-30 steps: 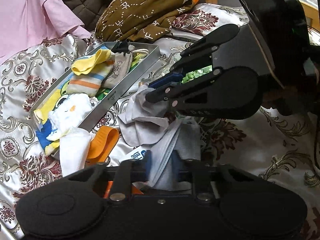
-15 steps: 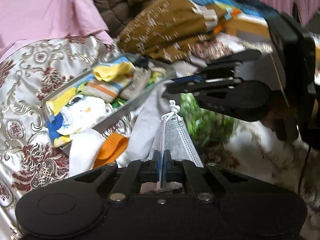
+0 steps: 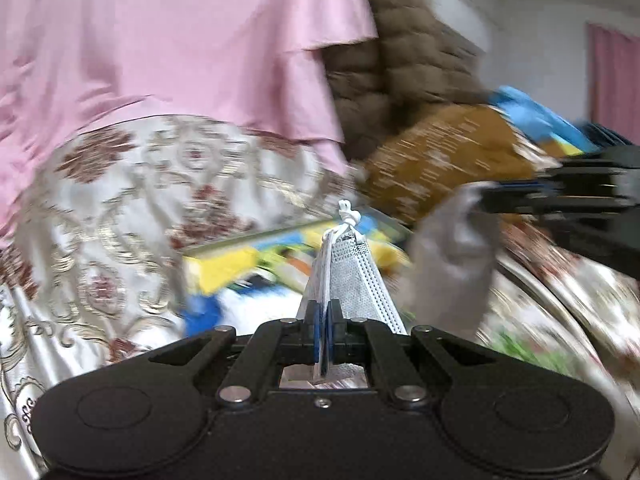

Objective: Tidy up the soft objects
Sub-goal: 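Lift the mask and grey sock and carry both toward the cartoon tray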

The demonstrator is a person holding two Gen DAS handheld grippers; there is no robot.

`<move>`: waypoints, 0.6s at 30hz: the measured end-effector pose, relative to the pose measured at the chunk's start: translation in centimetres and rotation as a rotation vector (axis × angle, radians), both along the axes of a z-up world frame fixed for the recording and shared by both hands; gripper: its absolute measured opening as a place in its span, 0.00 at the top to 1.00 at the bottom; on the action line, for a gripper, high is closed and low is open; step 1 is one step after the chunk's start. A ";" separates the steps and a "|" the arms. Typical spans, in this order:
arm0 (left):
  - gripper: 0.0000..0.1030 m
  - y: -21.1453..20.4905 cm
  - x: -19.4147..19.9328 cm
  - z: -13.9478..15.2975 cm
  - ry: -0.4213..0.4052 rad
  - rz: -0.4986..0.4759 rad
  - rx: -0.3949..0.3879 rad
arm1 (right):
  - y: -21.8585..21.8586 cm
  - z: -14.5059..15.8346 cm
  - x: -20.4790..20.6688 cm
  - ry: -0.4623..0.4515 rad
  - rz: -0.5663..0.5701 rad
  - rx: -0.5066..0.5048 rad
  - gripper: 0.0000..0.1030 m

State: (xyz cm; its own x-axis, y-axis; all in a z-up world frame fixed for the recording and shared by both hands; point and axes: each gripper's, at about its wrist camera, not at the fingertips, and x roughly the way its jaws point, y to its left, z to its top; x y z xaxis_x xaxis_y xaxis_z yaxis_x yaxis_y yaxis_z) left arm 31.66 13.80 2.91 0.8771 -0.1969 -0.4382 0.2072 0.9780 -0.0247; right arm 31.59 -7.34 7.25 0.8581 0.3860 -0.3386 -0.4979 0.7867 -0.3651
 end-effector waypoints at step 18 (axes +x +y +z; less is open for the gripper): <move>0.97 4.6 12.0 -3.1 0.076 0.330 -0.118 | 7.5 6.2 14.6 0.008 -0.087 0.118 0.99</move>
